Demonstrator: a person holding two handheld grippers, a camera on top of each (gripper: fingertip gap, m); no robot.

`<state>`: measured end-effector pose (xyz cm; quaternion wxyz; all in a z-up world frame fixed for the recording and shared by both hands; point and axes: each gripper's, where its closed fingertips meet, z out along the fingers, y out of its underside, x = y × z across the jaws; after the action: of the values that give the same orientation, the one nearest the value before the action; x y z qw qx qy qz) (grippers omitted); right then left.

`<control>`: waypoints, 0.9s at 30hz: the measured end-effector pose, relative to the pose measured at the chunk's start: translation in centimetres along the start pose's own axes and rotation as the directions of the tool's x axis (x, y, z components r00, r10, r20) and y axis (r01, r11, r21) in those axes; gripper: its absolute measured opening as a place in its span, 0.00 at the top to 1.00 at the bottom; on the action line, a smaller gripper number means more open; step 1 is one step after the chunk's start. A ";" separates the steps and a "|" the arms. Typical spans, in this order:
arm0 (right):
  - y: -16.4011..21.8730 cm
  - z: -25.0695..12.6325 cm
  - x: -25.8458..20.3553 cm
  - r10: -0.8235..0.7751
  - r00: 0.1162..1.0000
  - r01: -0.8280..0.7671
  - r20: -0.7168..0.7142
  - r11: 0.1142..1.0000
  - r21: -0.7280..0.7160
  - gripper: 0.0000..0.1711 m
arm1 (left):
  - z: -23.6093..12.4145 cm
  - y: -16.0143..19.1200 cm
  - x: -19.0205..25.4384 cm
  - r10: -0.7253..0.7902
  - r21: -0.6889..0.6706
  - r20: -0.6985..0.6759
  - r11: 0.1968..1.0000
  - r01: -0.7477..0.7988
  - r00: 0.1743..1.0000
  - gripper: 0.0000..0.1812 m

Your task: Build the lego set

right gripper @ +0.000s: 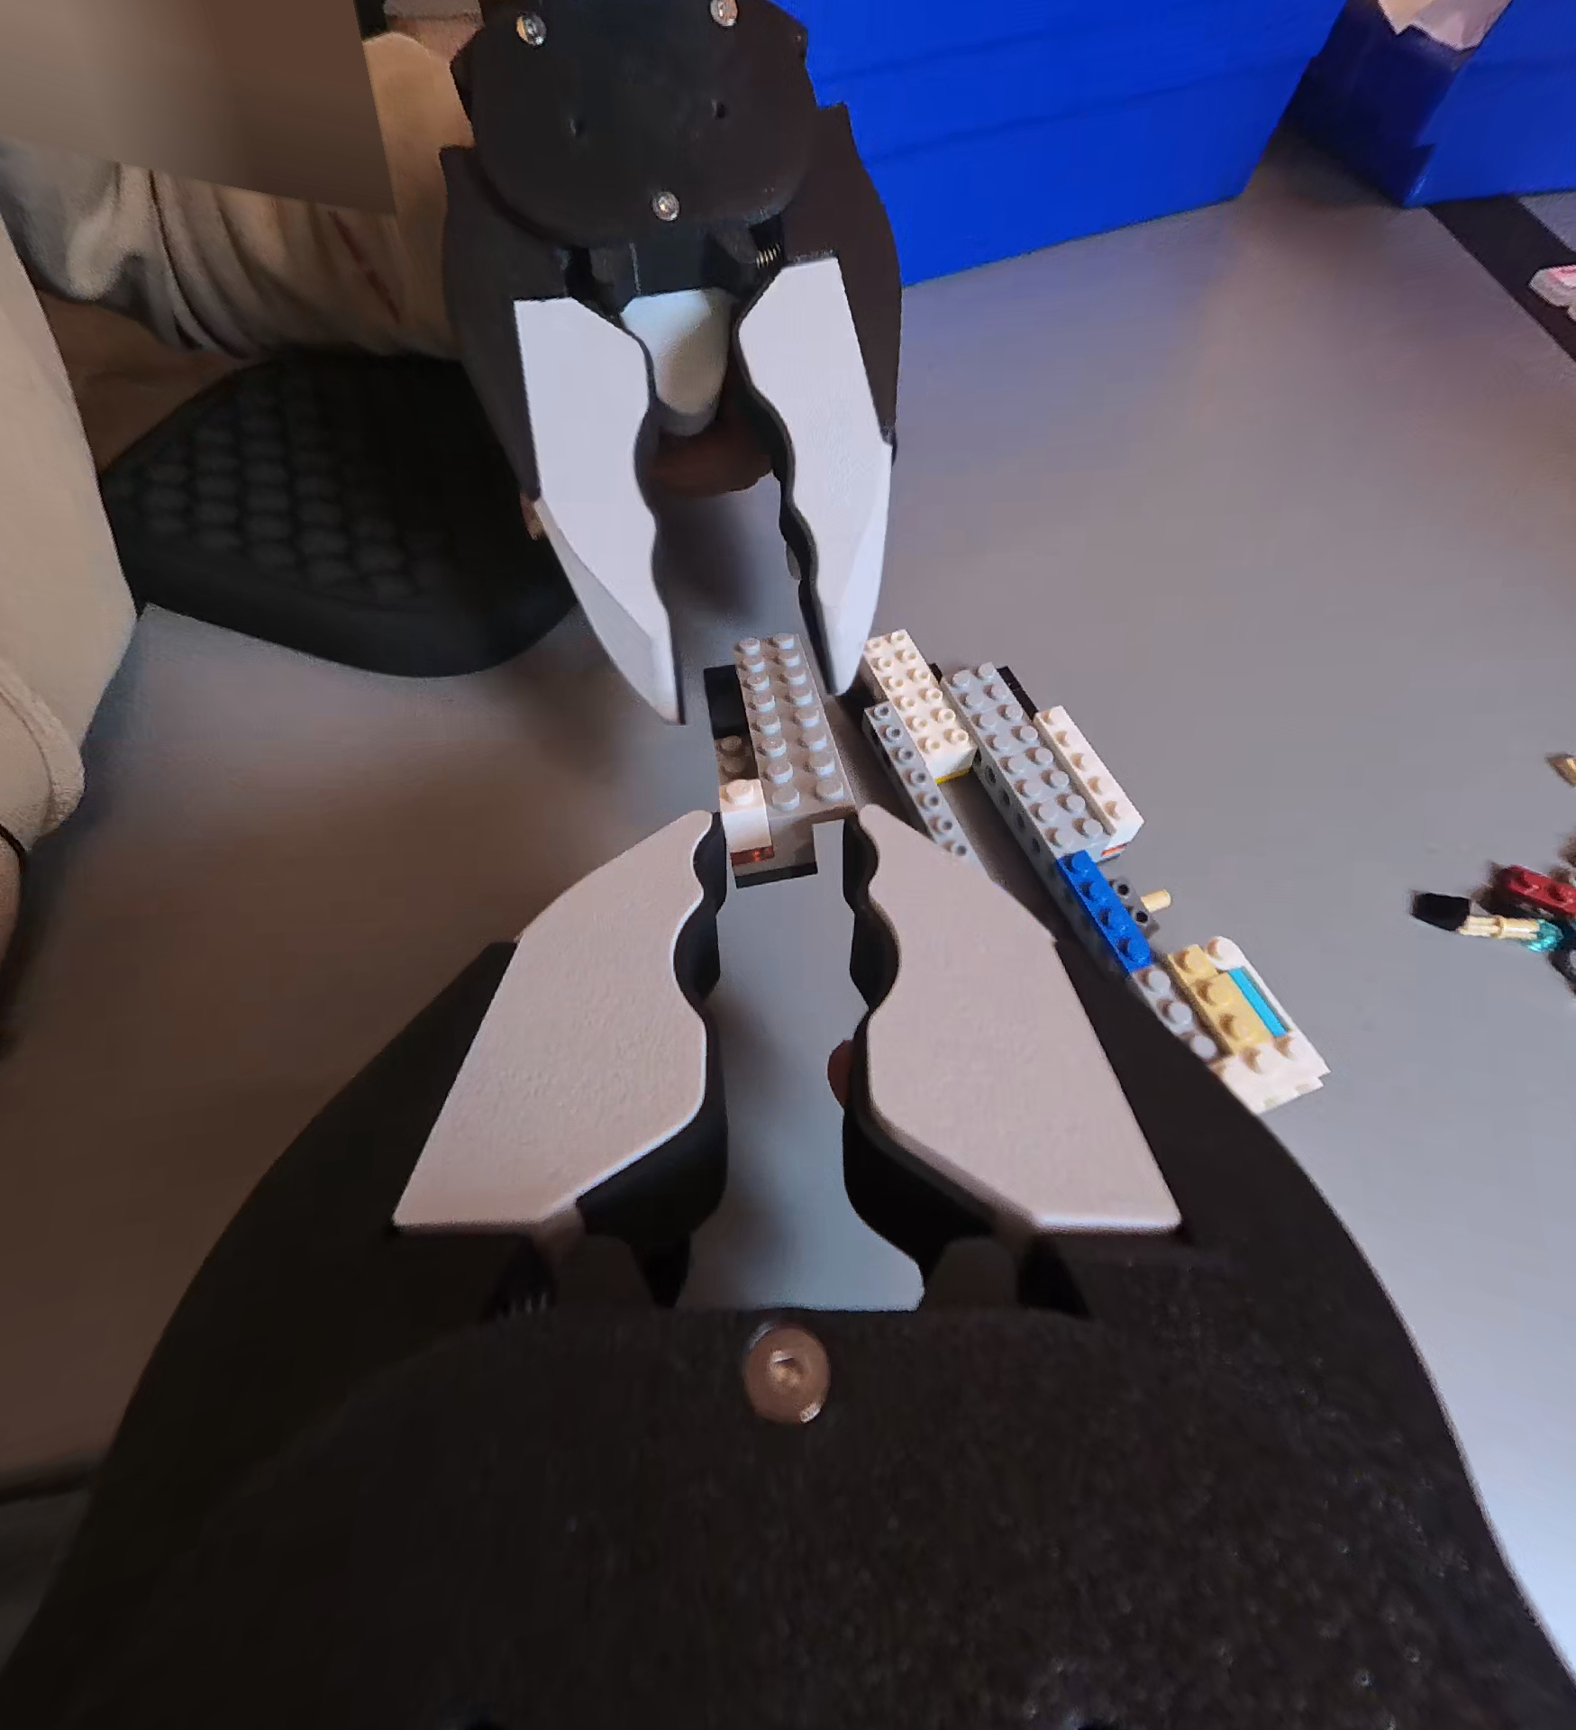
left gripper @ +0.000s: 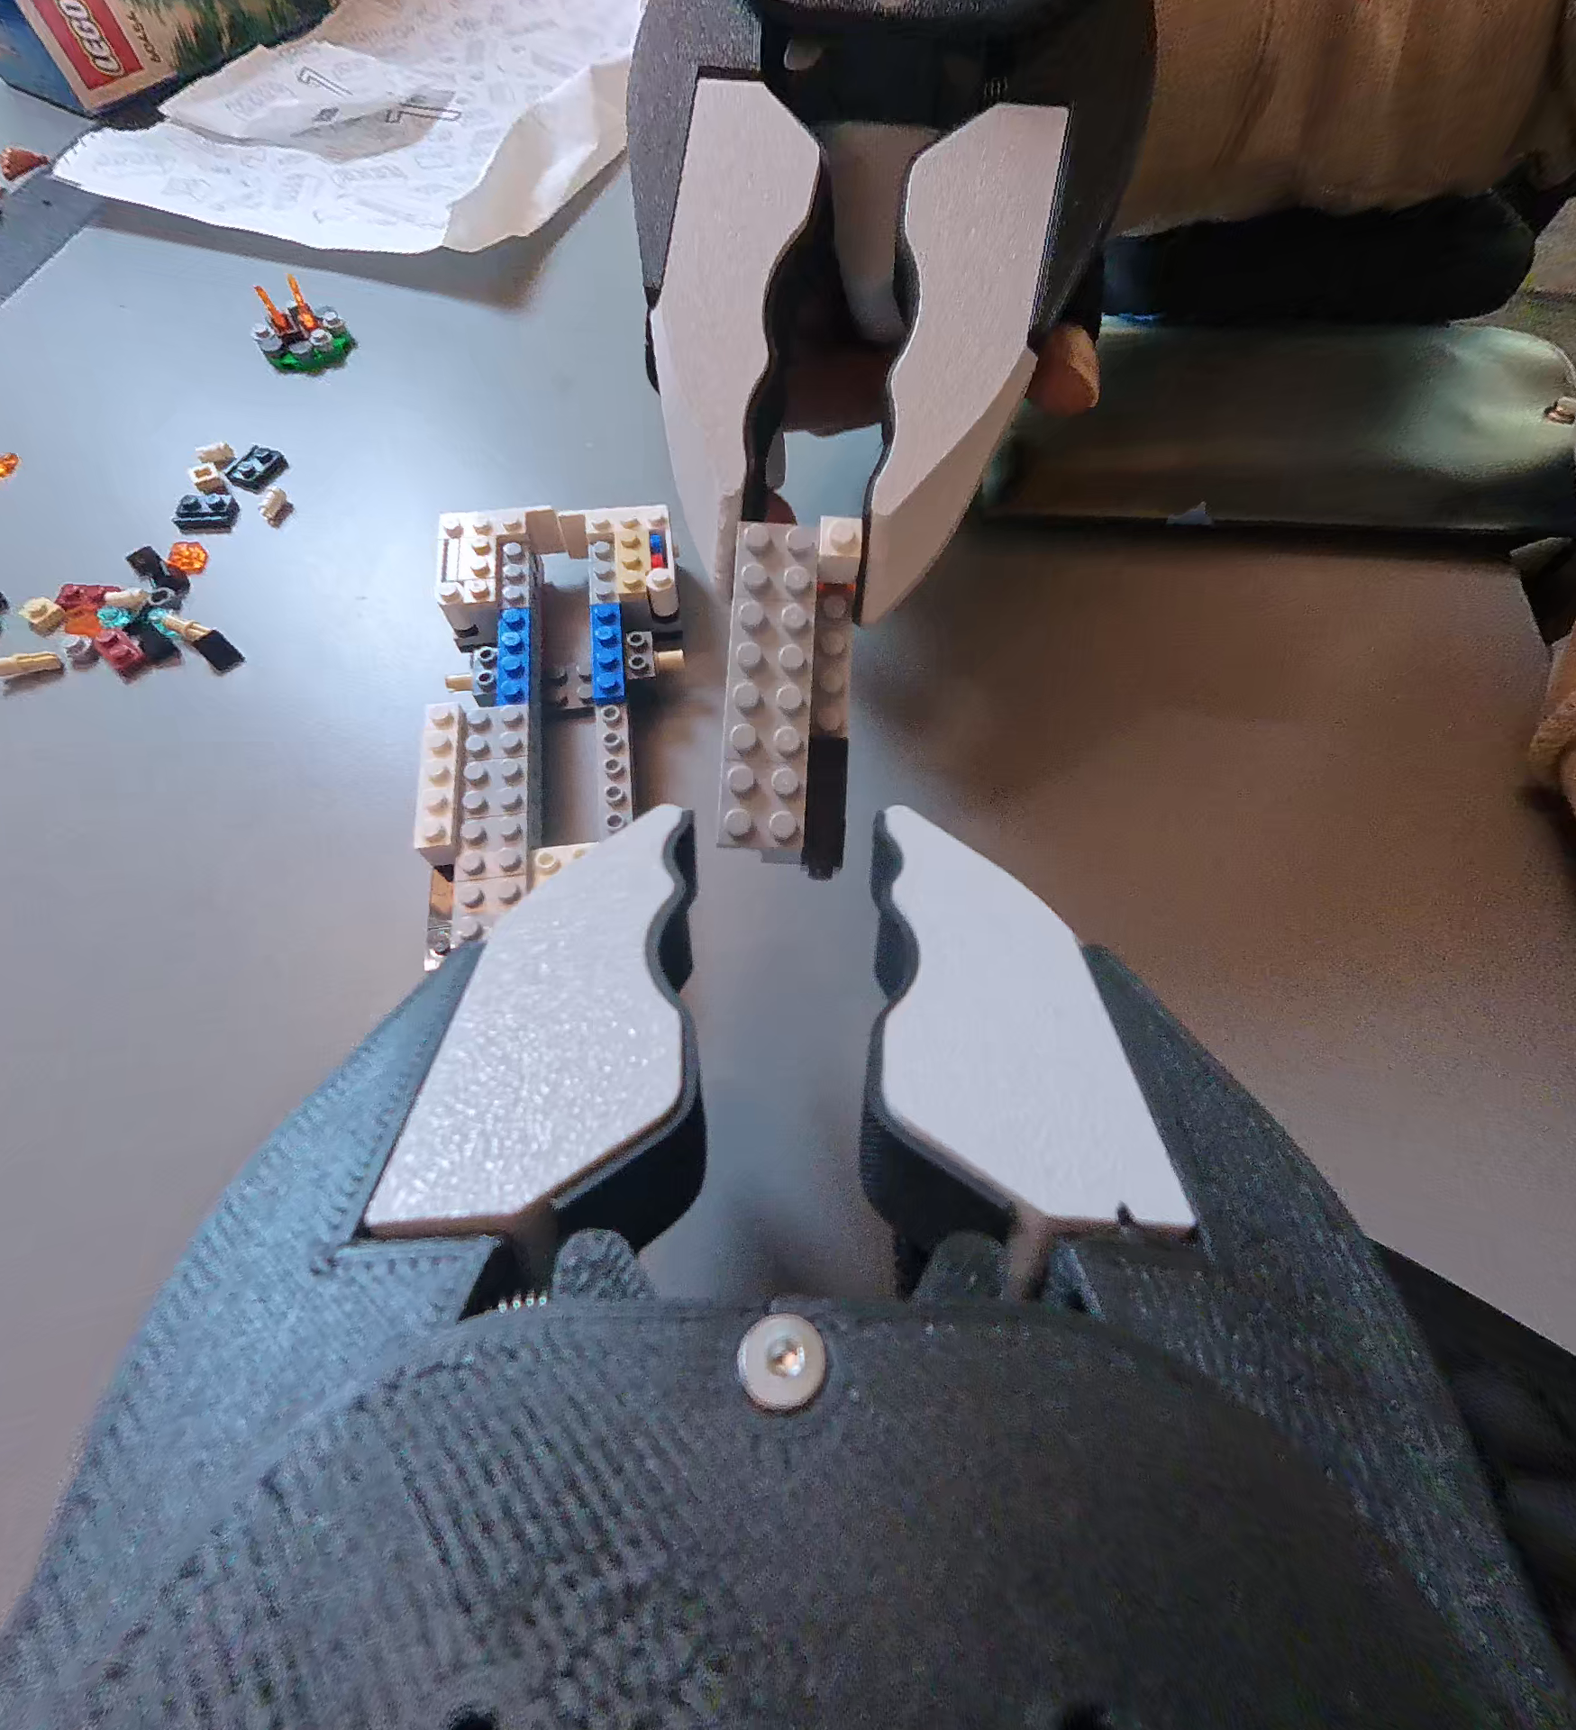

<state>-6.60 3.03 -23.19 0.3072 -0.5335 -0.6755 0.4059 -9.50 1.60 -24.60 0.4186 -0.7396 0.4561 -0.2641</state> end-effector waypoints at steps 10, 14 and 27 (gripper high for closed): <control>0.9 0.0 1.8 -0.148 0.983 0.133 -0.111 0.982 -0.134 0.80 | -0.3 1.3 -1.3 -0.068 -0.072 0.041 0.995 0.071 0.997 0.86; 0.3 0.6 1.5 -0.336 0.926 0.302 -0.171 0.933 -0.197 0.79 | -0.2 1.7 -1.6 -0.105 -0.103 0.056 0.989 0.110 0.993 0.86; 2.4 3.3 2.2 -0.479 0.877 0.416 -0.033 0.792 -0.447 0.85 | 0.6 1.6 -1.6 -0.051 -0.126 0.100 0.990 0.064 0.994 0.86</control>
<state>-8.81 4.71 -26.87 0.3185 -0.4397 -0.8306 0.1241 -10.49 2.92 -26.32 0.3837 -0.7900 0.4298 -0.2098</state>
